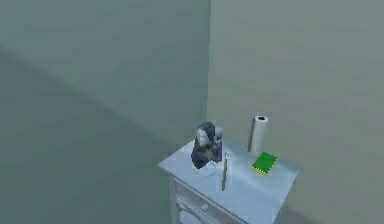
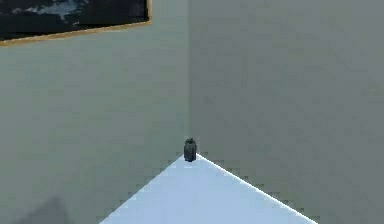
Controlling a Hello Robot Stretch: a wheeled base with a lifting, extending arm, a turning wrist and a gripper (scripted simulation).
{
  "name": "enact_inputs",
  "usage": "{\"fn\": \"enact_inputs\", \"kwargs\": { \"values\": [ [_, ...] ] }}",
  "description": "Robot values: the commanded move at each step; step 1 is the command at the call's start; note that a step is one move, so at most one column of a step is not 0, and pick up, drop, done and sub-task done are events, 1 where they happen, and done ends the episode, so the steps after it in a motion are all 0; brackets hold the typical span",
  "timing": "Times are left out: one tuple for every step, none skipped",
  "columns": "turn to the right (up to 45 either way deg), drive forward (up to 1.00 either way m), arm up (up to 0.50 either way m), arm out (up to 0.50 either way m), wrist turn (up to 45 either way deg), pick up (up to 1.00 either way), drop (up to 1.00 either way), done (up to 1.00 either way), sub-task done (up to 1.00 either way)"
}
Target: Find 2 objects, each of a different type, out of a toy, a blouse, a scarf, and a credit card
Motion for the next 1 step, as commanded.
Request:
{"fn": "enact_inputs", "kwargs": {
  "values": [
    [0.0, 0.00, 0.00, 0.00, 0.0, 0.00, 0.00, 1.00, 0.00]
  ]
}}
